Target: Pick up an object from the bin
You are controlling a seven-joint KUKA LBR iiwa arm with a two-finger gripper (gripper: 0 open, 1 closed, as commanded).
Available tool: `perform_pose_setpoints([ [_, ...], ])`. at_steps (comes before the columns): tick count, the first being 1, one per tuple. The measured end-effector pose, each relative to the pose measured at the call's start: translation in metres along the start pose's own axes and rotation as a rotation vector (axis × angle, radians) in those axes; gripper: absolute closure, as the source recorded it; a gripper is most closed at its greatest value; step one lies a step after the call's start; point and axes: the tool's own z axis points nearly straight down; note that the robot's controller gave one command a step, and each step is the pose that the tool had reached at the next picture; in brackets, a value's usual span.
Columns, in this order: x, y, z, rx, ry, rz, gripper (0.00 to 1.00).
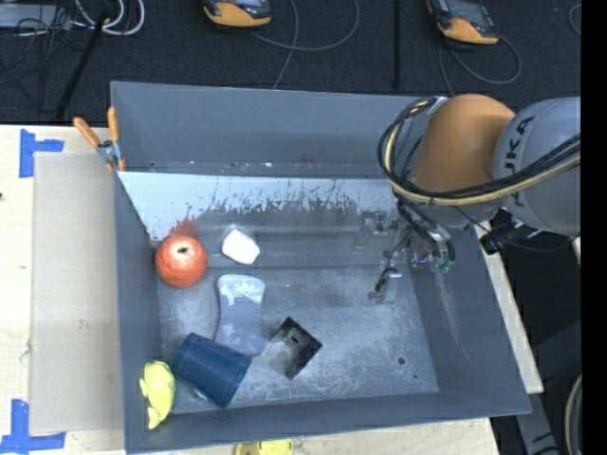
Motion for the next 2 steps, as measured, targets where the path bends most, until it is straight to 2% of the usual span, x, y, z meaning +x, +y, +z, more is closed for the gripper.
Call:
perform_pose_setpoints([
  [1, 0.002, 0.004, 0.008, 0.001, -0.006, -0.021, 0.0],
  [2, 0.021, 0.068, 0.054, 0.0, -0.001, -0.037, 0.0],
])
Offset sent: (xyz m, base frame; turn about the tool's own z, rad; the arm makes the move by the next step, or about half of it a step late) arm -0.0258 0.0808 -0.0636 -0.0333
